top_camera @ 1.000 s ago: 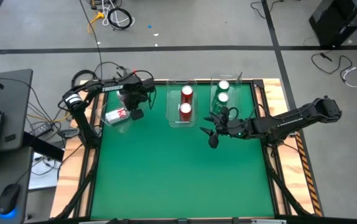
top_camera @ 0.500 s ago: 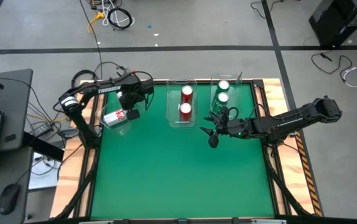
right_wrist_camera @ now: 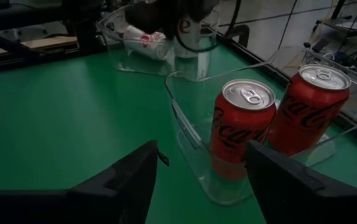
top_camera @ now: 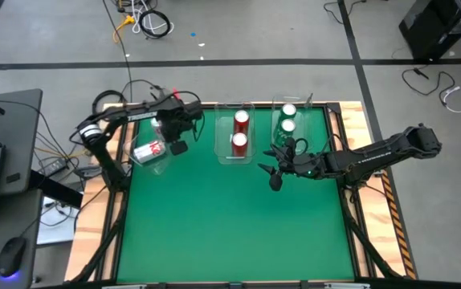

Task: Sort soda cans
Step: Put the red-silver soda can into the left transparent bin

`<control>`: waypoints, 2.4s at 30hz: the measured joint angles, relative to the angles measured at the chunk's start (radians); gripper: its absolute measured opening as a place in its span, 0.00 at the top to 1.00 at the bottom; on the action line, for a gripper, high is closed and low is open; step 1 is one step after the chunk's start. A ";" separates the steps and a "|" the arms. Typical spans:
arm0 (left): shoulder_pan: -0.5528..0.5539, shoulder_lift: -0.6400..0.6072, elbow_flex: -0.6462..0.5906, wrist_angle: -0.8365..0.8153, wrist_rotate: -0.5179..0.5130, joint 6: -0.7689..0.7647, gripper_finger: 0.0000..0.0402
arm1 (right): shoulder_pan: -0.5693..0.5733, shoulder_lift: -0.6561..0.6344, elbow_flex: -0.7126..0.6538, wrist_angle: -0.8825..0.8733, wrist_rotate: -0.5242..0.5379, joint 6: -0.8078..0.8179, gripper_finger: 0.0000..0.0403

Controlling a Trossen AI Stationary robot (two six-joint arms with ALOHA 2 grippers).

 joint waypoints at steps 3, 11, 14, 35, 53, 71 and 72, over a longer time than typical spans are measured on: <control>0.001 0.042 -0.006 -0.003 -0.001 0.015 1.00 | 0.000 0.000 0.000 0.000 0.000 0.000 0.39; 0.009 0.105 -0.011 -0.074 -0.069 0.034 1.00 | 0.000 0.000 0.000 -0.001 0.000 -0.002 0.40; 0.013 0.122 -0.010 -0.079 -0.093 0.033 1.00 | 0.000 0.000 0.000 -0.001 0.000 -0.006 0.40; -0.065 -0.053 -0.011 -0.295 -0.145 -0.122 1.00 | -0.006 0.000 0.000 -0.002 -0.003 -0.016 0.40; -0.113 -0.180 -0.011 -0.151 0.001 -0.283 0.95 | -0.006 0.000 0.000 0.022 -0.029 -0.019 0.38; -0.119 -0.214 -0.302 -0.047 -0.072 -0.336 0.44 | -0.006 0.000 0.000 0.013 -0.029 -0.024 0.37; -0.119 -0.222 -0.327 -0.026 -0.072 -0.335 0.43 | -0.006 0.000 0.000 0.013 -0.030 -0.024 0.37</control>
